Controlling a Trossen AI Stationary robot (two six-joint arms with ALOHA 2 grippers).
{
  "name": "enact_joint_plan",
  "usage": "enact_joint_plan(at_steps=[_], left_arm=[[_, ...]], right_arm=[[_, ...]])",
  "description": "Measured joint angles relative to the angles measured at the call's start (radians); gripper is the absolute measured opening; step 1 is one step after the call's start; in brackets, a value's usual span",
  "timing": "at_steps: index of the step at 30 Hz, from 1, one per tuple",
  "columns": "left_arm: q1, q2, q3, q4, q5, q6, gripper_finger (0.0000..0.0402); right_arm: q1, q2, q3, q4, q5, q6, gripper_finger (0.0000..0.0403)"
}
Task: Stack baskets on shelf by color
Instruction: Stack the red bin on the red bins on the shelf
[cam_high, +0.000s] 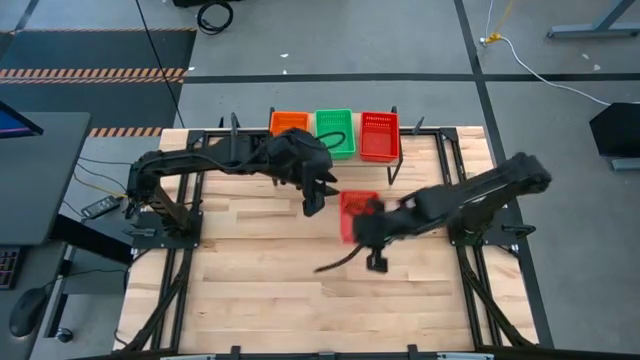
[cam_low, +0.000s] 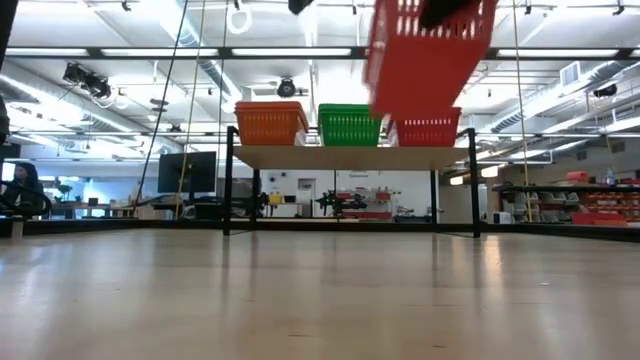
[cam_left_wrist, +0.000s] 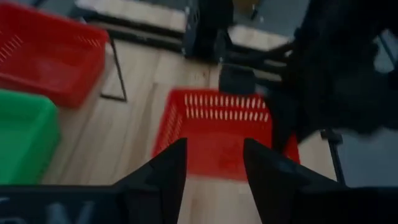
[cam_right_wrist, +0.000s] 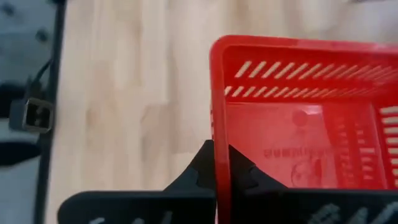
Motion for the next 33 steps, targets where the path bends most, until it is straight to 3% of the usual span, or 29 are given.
enact_joint_plan(at_steps=[5, 9, 19, 26, 33], left_arm=[[-0.014, -0.001, 0.051, 0.014, -0.024, -0.003, 0.0156], [-0.038, -0.001, 0.051, 0.050, -0.024, -0.002, 0.0147], [-0.089, 0.000, 0.050, 0.225, -0.056, 0.027, 0.0138], [-0.093, 0.000, 0.050, 0.243, -0.060, 0.051, 0.0129], [-0.087, 0.000, 0.050, 0.242, -0.055, 0.051, 0.0126]], right_arm=[[-0.026, -0.161, 0.000, -0.148, 0.178, -0.026, 0.0001], [-0.096, -0.237, 0.001, -0.235, 0.214, -0.076, 0.0001], [-0.366, -0.240, 0.000, -0.234, 0.125, -0.468, 0.0001], [-0.563, -0.233, 0.001, -0.158, 0.001, -0.623, 0.0002], [-0.680, -0.232, 0.001, -0.094, -0.053, -0.740, 0.0002]])
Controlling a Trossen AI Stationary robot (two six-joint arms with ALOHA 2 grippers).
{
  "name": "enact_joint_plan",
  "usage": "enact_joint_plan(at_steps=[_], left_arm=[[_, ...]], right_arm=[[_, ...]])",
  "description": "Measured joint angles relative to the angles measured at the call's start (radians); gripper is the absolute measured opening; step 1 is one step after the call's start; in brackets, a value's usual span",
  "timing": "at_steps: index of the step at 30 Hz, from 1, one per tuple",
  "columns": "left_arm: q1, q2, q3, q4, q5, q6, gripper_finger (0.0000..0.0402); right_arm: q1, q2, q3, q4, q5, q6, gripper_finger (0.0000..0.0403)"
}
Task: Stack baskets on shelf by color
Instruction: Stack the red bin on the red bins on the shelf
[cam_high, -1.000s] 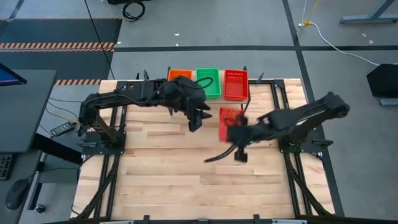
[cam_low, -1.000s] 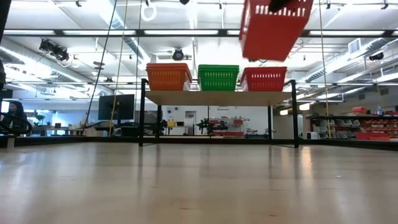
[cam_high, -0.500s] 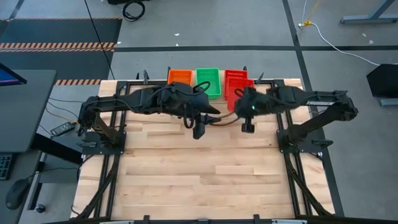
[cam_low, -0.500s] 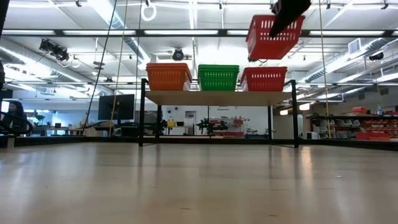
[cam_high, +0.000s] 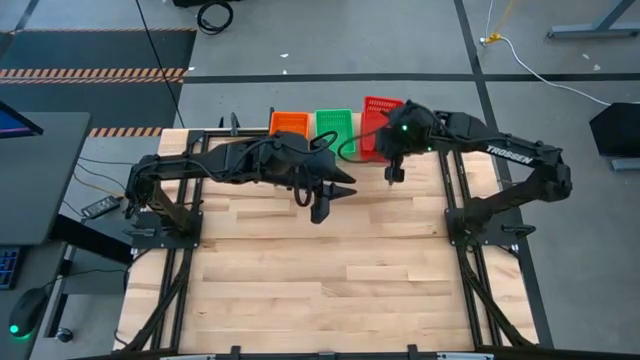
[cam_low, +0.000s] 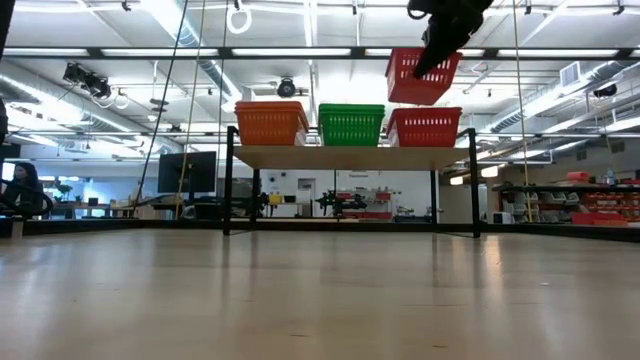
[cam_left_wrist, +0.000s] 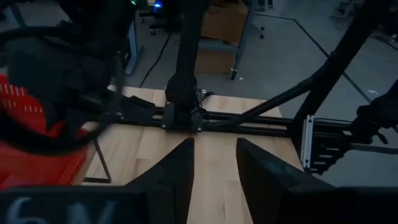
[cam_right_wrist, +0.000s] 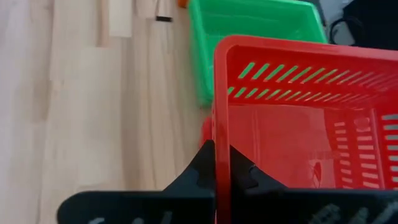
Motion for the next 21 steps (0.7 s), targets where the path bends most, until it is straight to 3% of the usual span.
enact_joint_plan(at_steps=[8, 21], left_arm=[[0.005, 0.000, -0.001, 0.001, 0.000, -0.001, 0.0125], [0.007, 0.000, -0.001, 0.000, 0.000, -0.001, 0.0125]], right_arm=[[-0.077, 0.038, -0.008, 0.004, -0.123, -0.011, 0.0002], [-0.094, 0.076, -0.010, -0.038, -0.129, -0.019, 0.0003]])
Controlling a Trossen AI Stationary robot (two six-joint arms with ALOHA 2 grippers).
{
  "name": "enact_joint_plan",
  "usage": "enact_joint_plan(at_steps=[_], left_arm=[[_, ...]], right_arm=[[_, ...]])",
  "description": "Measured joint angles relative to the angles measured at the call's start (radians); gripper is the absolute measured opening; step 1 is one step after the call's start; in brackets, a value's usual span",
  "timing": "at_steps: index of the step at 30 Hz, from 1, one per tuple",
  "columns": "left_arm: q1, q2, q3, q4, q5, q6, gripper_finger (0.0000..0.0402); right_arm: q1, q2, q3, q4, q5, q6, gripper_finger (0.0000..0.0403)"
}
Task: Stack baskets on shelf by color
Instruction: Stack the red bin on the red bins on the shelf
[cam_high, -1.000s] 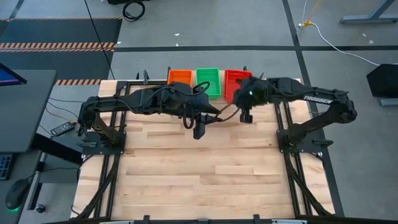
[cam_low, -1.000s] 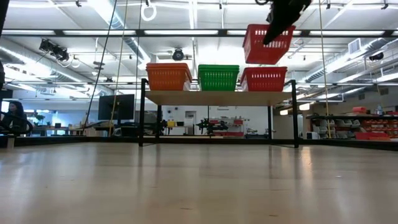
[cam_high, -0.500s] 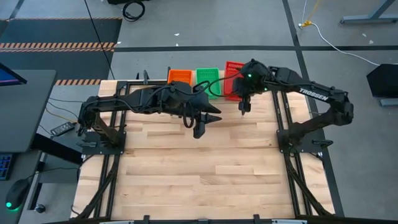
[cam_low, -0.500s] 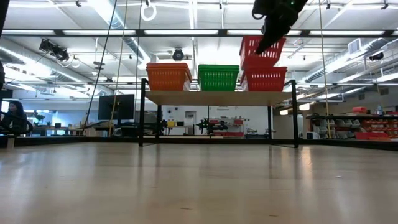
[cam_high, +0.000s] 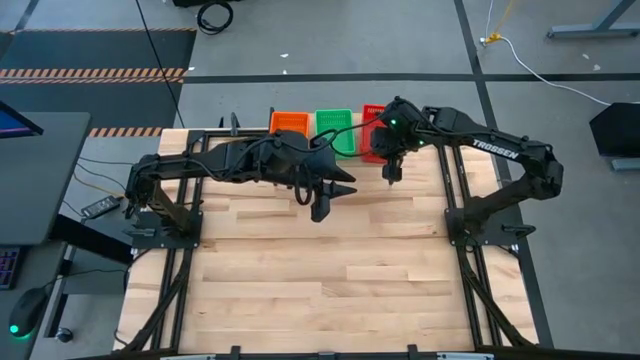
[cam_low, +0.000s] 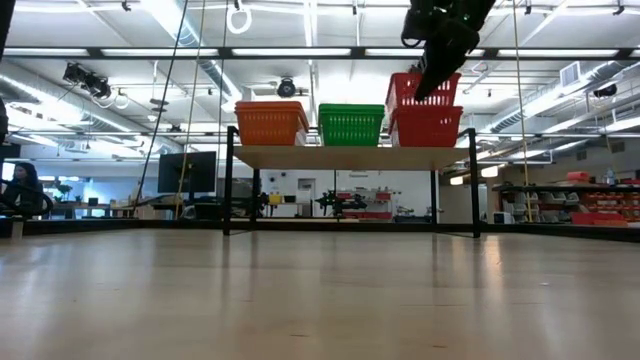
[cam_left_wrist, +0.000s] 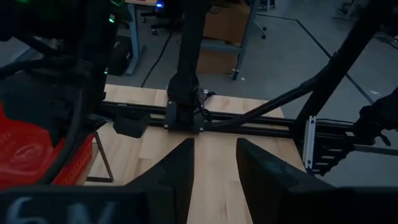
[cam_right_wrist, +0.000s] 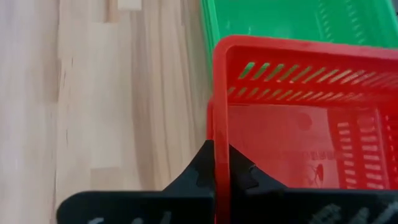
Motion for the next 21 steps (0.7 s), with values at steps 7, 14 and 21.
enact_joint_plan(at_steps=[7, 14, 21], left_arm=[[0.000, 0.000, 0.000, 0.000, 0.000, -0.005, 0.0125], [-0.001, 0.000, 0.000, 0.000, 0.000, -0.008, 0.0126], [-0.001, 0.000, 0.000, 0.001, 0.000, -0.031, 0.0125]], right_arm=[[-0.001, 0.003, 0.000, -0.015, -0.001, 0.002, 0.0004], [-0.001, 0.020, 0.000, -0.022, -0.012, 0.009, 0.0005], [-0.001, 0.025, 0.000, -0.011, -0.014, 0.010, 0.0005]])
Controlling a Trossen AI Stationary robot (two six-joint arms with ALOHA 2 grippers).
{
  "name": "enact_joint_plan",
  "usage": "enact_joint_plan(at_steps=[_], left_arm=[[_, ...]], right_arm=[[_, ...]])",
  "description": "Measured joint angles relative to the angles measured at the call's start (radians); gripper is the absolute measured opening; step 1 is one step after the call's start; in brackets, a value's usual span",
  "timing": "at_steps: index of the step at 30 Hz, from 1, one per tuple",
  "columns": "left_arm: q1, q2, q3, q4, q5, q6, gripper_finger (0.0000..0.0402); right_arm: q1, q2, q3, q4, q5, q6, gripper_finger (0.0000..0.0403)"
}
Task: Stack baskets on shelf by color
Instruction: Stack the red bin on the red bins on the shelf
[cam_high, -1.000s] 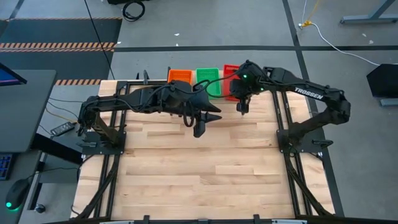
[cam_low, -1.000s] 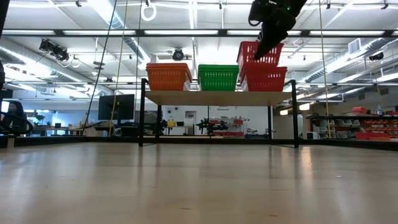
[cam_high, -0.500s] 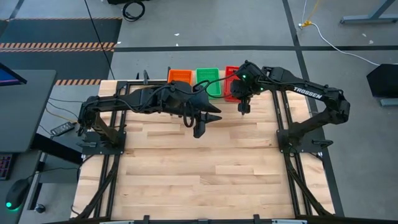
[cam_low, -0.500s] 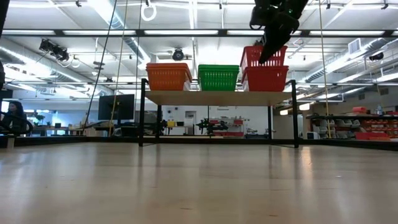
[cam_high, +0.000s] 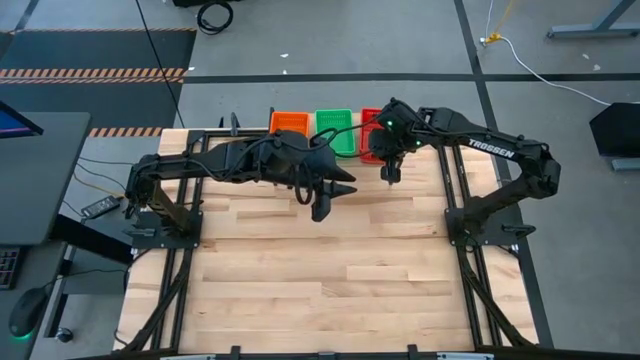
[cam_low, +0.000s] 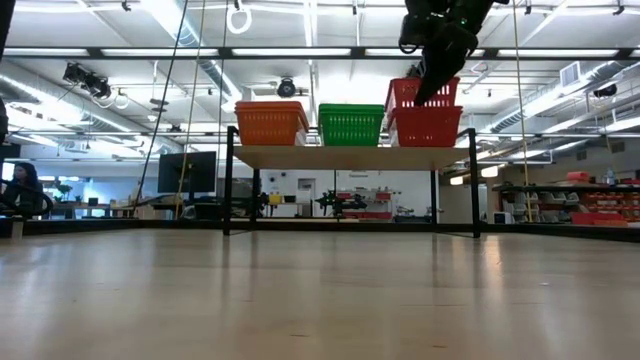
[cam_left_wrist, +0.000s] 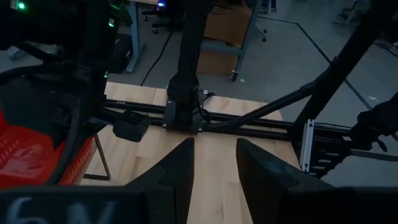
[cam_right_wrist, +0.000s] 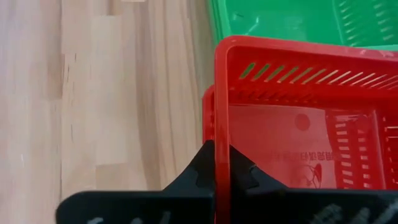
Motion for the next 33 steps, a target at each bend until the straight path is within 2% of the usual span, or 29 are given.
enact_joint_plan(at_steps=[11, 22, 33], left_arm=[[0.000, 0.000, 0.000, 0.091, 0.000, -0.030, 0.0125], [0.000, 0.000, 0.000, 0.096, 0.000, -0.025, 0.0125], [0.000, 0.000, 0.000, 0.096, 0.000, -0.024, 0.0125]], right_arm=[[0.000, 0.000, 0.000, -0.001, 0.001, 0.000, 0.0005], [0.000, 0.000, 0.000, 0.000, 0.003, 0.000, 0.0006], [0.000, 0.000, 0.000, 0.011, 0.026, 0.000, 0.0060]])
